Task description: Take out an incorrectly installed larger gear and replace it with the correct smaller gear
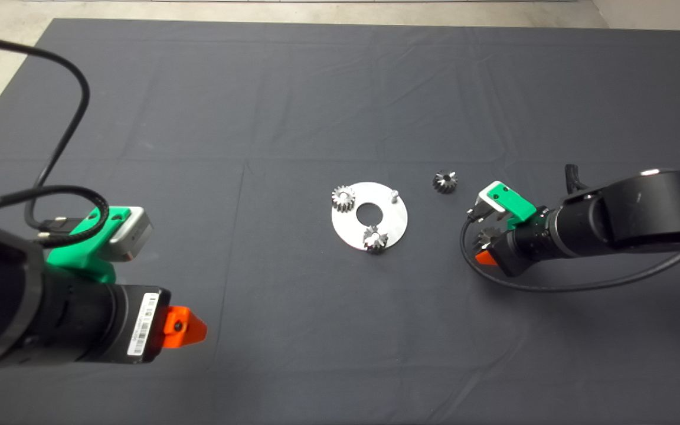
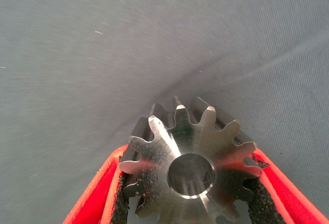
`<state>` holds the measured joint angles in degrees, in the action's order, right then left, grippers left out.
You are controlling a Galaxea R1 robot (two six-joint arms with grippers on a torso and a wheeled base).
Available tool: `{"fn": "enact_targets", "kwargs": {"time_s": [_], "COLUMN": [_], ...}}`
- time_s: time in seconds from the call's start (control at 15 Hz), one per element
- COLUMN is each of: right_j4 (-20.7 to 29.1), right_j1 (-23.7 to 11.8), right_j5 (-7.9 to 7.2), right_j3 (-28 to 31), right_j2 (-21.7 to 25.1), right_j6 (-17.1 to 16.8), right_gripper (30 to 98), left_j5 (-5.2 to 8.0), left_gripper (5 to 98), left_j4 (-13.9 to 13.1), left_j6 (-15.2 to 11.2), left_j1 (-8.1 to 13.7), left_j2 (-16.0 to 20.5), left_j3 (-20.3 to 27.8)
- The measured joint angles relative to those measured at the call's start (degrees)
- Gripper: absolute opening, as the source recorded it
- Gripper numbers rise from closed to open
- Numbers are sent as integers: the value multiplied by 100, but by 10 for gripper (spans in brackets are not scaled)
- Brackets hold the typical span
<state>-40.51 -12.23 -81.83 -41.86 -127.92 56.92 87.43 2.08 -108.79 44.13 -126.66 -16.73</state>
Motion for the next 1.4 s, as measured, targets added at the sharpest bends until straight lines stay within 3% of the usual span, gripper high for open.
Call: {"fn": "enact_targets", "kwargs": {"time_s": [0.33,1.4], "right_j4": [-223,-258], "right_j1": [143,324], "right_j5": [0,19], "right_j3": [-39,-72], "right_j2": [2,-1], "right_j6": [237,240], "right_gripper": [479,484], "left_j5": [1,2], "left_gripper": [979,979], "left_j4": [0,0], "left_j6": [1,0], "left_j1": [-1,-37], "left_j2": [0,0], "left_j3": [0,0]}}
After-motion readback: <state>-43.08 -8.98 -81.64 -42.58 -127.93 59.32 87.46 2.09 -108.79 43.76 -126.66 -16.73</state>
